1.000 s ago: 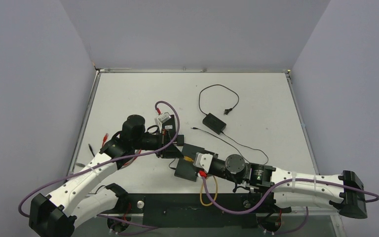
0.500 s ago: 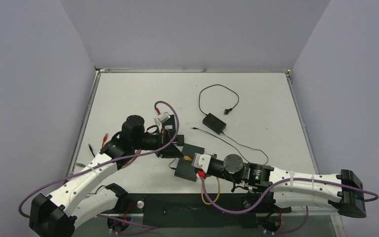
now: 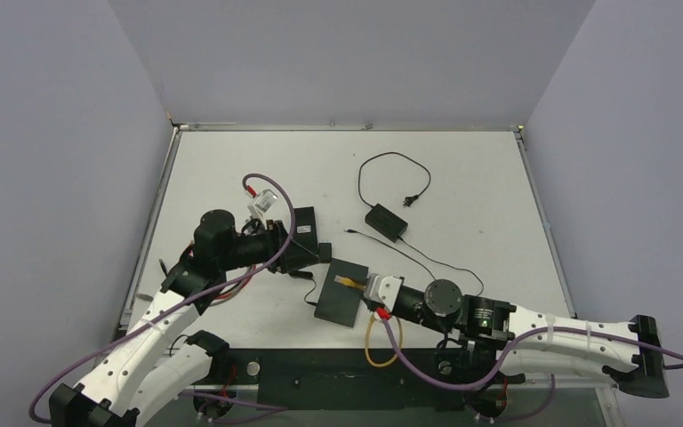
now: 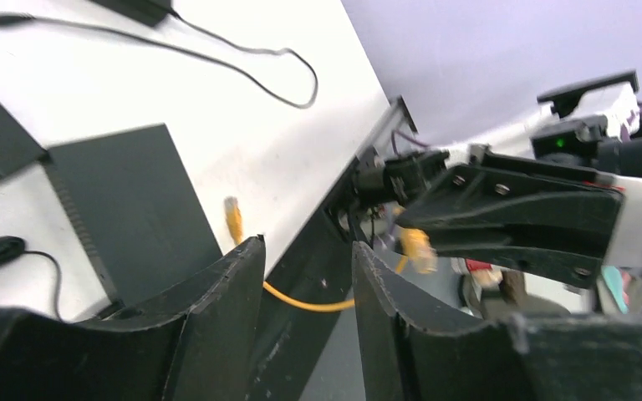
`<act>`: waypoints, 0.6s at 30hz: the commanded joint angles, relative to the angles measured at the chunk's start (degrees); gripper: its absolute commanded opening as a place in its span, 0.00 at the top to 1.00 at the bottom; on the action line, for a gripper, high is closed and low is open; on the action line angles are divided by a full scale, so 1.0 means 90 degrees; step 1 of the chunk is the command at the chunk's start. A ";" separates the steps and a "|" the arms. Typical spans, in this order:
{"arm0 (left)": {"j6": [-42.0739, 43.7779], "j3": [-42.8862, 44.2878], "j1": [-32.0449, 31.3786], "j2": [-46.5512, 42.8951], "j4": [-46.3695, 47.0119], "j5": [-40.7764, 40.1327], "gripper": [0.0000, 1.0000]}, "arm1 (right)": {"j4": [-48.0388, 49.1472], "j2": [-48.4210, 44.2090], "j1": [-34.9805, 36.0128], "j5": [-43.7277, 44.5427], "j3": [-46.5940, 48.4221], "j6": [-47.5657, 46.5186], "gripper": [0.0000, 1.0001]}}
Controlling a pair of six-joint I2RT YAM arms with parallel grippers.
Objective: Insert the plug into the switch port
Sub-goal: Pick up the connector from the center of the board.
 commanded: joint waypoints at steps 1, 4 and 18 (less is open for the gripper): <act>0.0104 0.0100 0.0126 -0.0354 0.0022 -0.0961 0.59 | -0.0190 -0.0461 0.0201 -0.0048 0.0562 0.0279 1.00; 0.0050 0.0042 0.0139 -0.0313 0.0119 -0.1155 0.56 | -0.0216 -0.0531 0.0340 -0.0249 0.0827 0.0476 1.00; -0.0196 -0.0280 0.0149 -0.0042 0.0976 -0.1223 0.54 | 0.0223 -0.0457 0.1746 -0.0508 0.0817 0.2395 1.00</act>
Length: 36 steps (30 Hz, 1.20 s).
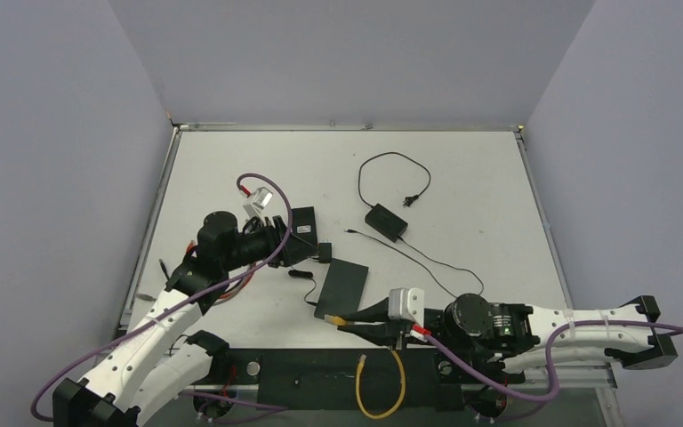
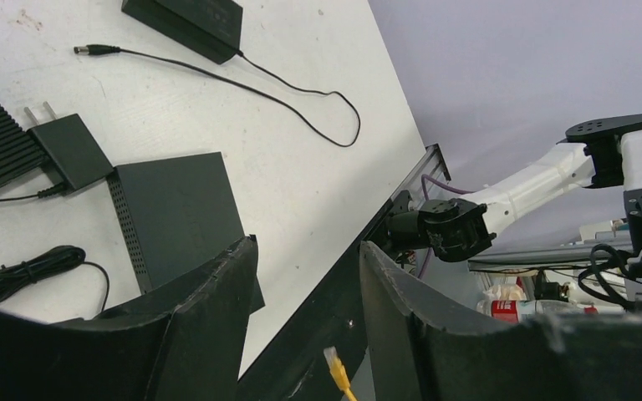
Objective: Insert the plug into the switch port
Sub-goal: Pick up the connector from the center of the board, then insert the connector into the switch port.
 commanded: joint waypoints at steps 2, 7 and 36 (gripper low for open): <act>-0.0160 -0.0108 0.0052 0.0052 0.0940 -0.0019 0.54 | -0.0015 0.0118 0.0298 0.0200 -0.0353 0.1370 1.00; -0.0245 -0.0386 0.0052 0.0173 0.1214 0.0034 0.54 | -0.0681 0.0411 0.0333 0.1103 -0.0921 0.2078 1.00; 0.0435 -0.0797 0.0052 0.1360 0.0220 -0.0629 0.55 | -0.1818 0.3123 -0.0238 0.3510 -0.1006 0.4842 1.00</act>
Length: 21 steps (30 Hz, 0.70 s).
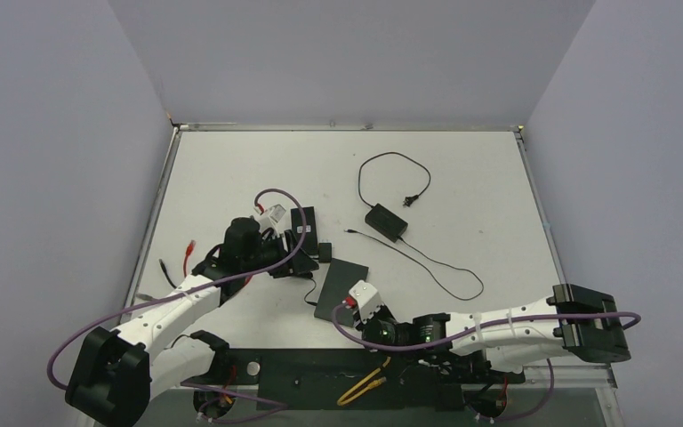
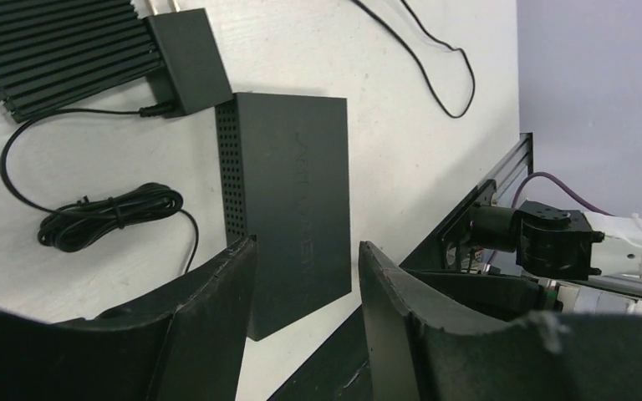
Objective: Insert the plug into the switch port
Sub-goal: Insert the connector into the switch port.
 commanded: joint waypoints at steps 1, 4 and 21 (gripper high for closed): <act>0.0323 0.0016 0.0052 -0.0080 -0.0546 -0.0248 0.55 | -0.0279 0.0043 0.0042 0.0596 0.0197 0.0931 1.00; 0.0394 -0.0014 0.0048 -0.0039 -0.0668 -0.0304 0.55 | -0.0447 -0.0051 0.0049 0.0829 0.0106 0.1338 1.00; 0.0335 -0.0077 0.0052 0.0535 -0.0593 -0.0258 0.55 | 0.0029 0.0975 0.0071 0.0340 0.0340 0.1328 1.00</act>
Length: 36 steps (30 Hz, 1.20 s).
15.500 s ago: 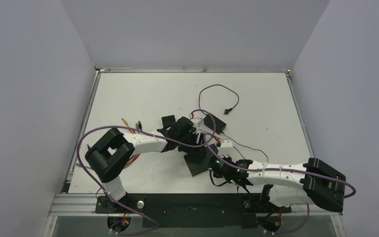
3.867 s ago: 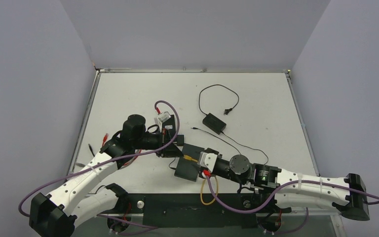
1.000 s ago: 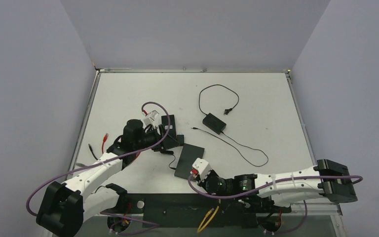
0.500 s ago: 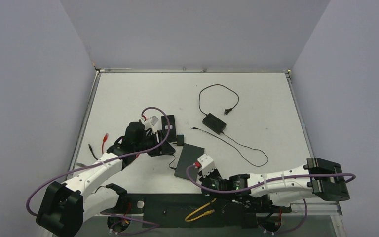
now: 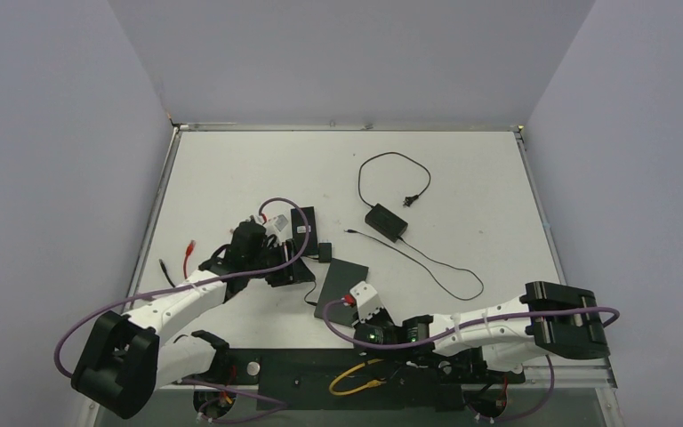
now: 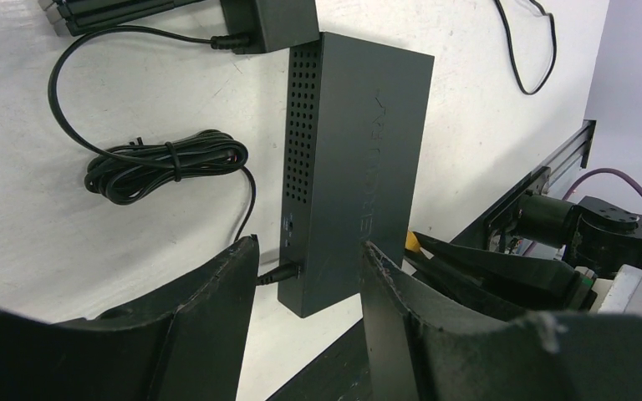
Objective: Insert the plug into the switch port
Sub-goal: Insert the connector into the switch port.
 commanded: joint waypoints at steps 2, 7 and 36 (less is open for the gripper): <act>0.0099 -0.0002 0.0052 0.0050 0.0122 -0.0023 0.55 | 0.0537 0.0126 0.0056 -0.0082 0.0247 -0.0064 1.00; 0.0114 0.0009 0.0052 0.0183 0.0110 -0.0043 0.55 | 0.0813 0.0286 0.0057 -0.0180 0.0307 -0.0378 1.00; 0.0324 0.0414 -0.0498 0.1250 0.0786 0.0032 0.56 | 0.1027 0.0406 -0.0013 0.0110 0.0390 -0.1068 1.00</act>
